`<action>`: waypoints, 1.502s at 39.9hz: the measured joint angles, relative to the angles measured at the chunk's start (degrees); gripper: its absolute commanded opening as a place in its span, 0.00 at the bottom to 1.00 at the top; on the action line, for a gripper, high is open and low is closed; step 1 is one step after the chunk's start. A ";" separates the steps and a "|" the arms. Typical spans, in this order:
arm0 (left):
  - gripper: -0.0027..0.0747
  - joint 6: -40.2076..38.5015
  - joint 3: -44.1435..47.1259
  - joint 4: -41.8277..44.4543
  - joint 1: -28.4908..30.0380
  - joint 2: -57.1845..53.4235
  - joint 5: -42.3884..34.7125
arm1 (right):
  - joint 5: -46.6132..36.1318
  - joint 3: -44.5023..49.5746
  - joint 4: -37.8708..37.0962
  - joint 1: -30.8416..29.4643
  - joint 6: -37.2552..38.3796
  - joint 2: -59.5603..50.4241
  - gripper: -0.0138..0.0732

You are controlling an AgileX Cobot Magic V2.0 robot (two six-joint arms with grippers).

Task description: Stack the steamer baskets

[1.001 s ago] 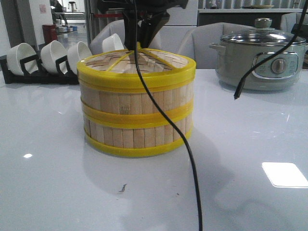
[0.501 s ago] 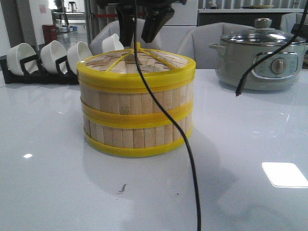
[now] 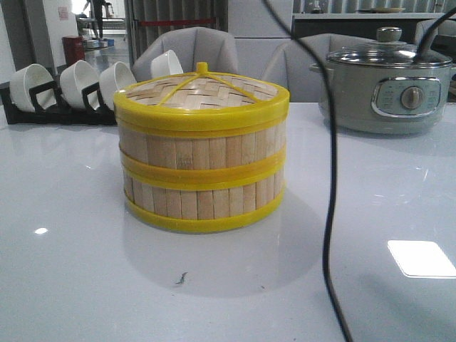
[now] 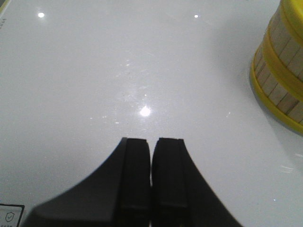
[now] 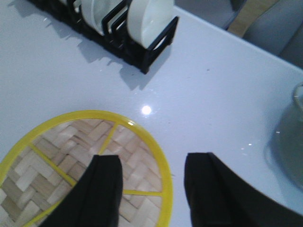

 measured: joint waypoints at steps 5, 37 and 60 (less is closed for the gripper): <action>0.14 0.00 0.00 0.00 0.00 0.00 0.00 | -2.62 7.90 0.00 -4.75 0.00 -7.83 0.63; 0.14 -0.09 0.00 0.00 0.00 0.00 0.00 | -43.66 88.33 -0.46 -33.69 0.00 -67.52 0.63; 0.14 -0.09 0.00 0.00 0.00 0.00 0.00 | -51.43 114.60 -0.46 -33.69 0.00 -95.56 0.63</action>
